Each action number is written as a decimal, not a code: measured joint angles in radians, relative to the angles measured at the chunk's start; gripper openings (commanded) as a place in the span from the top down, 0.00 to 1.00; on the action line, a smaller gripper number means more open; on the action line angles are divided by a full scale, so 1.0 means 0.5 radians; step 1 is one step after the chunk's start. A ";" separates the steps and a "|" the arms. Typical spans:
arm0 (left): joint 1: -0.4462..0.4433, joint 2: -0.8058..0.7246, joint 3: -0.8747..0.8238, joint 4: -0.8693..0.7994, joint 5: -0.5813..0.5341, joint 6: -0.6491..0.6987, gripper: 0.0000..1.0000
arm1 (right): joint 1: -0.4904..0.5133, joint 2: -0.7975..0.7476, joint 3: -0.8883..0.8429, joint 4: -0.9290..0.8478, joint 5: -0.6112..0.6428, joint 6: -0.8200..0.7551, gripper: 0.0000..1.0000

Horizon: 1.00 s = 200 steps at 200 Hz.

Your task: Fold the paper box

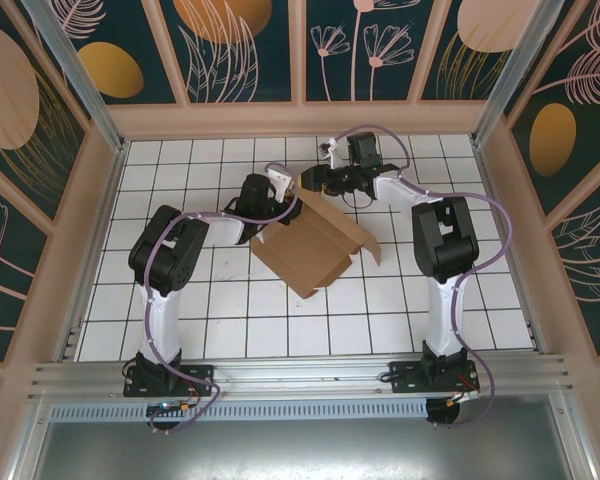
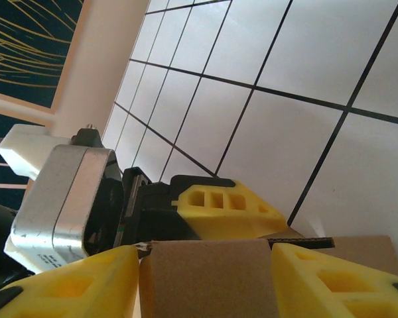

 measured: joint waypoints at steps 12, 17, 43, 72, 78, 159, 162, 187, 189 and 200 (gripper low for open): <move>-0.002 0.000 0.003 0.000 0.010 -0.008 0.85 | -0.008 0.001 -0.008 0.012 -0.006 0.019 0.46; -0.002 0.000 0.004 -0.002 0.015 -0.010 0.86 | -0.012 0.001 -0.010 0.014 -0.009 0.022 0.45; -0.011 0.000 0.009 -0.018 0.049 0.004 0.93 | -0.030 0.001 -0.031 0.052 -0.021 0.060 0.43; -0.020 -0.001 0.045 -0.098 0.069 0.017 0.97 | -0.053 0.001 -0.051 0.076 -0.032 0.092 0.39; -0.021 -0.004 0.051 -0.122 0.075 0.018 0.97 | -0.056 0.000 -0.055 0.078 -0.034 0.097 0.39; -0.028 -0.189 -0.011 -0.475 -0.047 0.085 0.92 | -0.058 -0.024 -0.150 0.125 -0.130 0.102 0.38; -0.028 -0.197 -0.019 -0.477 -0.049 0.085 0.91 | -0.058 -0.024 -0.154 0.129 -0.143 0.101 0.38; -0.031 -0.266 -0.134 -0.417 -0.065 0.065 0.85 | -0.056 -0.027 -0.188 0.151 -0.207 0.097 0.38; -0.031 -0.269 -0.140 -0.411 -0.066 0.061 0.84 | -0.056 -0.028 -0.192 0.155 -0.211 0.095 0.38; -0.031 -0.290 -0.193 -0.345 -0.067 0.043 0.82 | -0.058 -0.031 -0.204 0.163 -0.227 0.092 0.39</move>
